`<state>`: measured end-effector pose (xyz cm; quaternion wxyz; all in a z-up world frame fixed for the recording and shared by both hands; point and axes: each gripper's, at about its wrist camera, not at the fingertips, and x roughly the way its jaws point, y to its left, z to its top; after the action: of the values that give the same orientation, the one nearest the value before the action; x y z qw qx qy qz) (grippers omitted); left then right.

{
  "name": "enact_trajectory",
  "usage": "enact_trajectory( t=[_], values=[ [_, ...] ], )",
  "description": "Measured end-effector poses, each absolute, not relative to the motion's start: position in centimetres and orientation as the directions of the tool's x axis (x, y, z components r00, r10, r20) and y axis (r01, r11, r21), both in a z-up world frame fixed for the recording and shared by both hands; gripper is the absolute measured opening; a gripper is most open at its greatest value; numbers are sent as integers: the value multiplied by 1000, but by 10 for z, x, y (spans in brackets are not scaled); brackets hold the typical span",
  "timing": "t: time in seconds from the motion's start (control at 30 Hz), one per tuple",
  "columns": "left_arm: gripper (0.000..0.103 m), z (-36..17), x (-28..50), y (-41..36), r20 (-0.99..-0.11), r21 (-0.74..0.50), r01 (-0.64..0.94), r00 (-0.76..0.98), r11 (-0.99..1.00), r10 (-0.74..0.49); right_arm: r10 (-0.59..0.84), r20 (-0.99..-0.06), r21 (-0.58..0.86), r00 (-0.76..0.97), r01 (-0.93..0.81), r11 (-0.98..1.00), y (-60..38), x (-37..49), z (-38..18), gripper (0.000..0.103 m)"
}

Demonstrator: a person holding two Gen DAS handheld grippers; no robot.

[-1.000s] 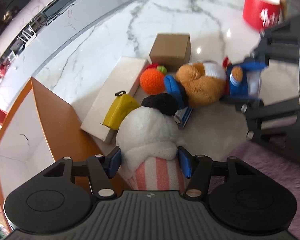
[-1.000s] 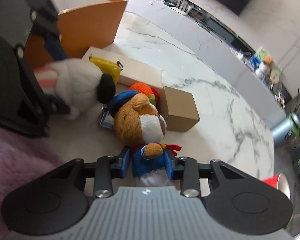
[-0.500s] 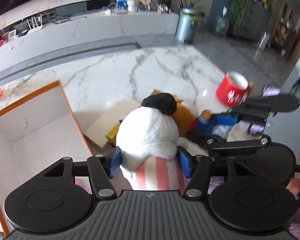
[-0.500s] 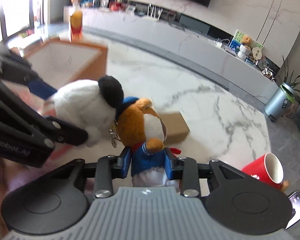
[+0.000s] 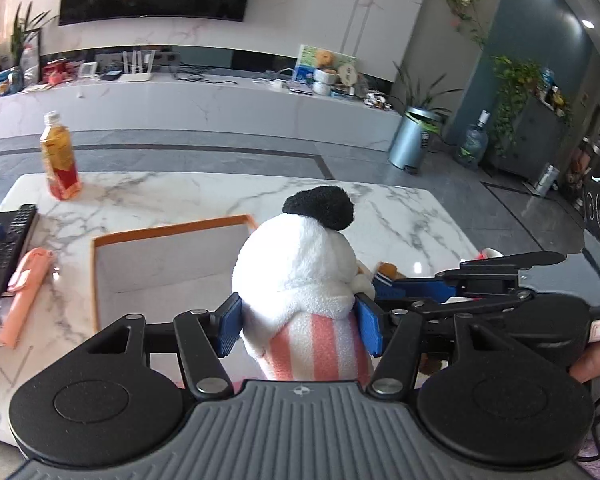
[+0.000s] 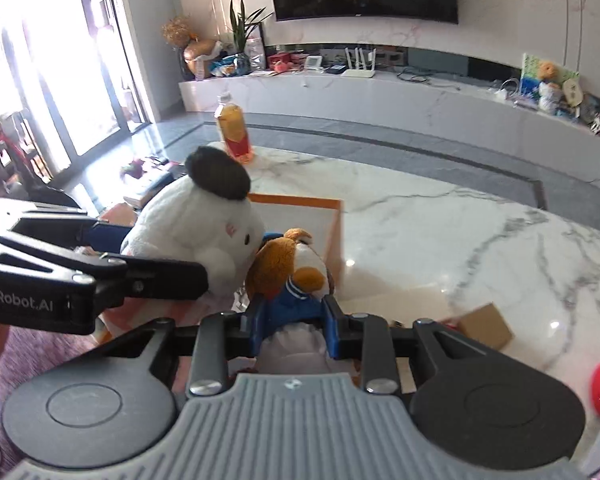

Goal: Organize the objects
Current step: 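Carry both plush toys up and over the orange box, then lower both plush toys into the orange box and open both tools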

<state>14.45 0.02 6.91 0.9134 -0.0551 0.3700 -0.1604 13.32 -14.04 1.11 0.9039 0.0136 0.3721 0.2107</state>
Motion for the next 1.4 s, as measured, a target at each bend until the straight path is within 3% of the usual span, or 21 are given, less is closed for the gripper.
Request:
enact_trajectory(
  t=[0.3,0.47,0.67,0.93,1.1,1.4],
  values=[
    [68,11,188,59,-730,-331,164,580,929,-362,374,-779,257,503,-288,922,-88,204,-35,31],
    [68,-26,214,84,-758,-441,73,503,894,-415,310,-812,206,495,-255,945,-70,226,-58,28],
    [68,-52,236,92,-781,-487,12,442,873,-441,238,-834,148,498,-213,966,-67,242,-77,22],
    [70,-68,242,85,-800,-475,16,409,880,-440,237,-855,155,462,-209,966,-80,247,-89,22],
    [72,-75,236,76,-823,-435,48,385,899,-418,239,-848,114,473,-277,954,-79,240,-81,26],
    [81,-66,227,75,-832,-361,81,423,929,-360,217,-862,-25,457,-467,884,-68,225,-82,23]
  ],
)
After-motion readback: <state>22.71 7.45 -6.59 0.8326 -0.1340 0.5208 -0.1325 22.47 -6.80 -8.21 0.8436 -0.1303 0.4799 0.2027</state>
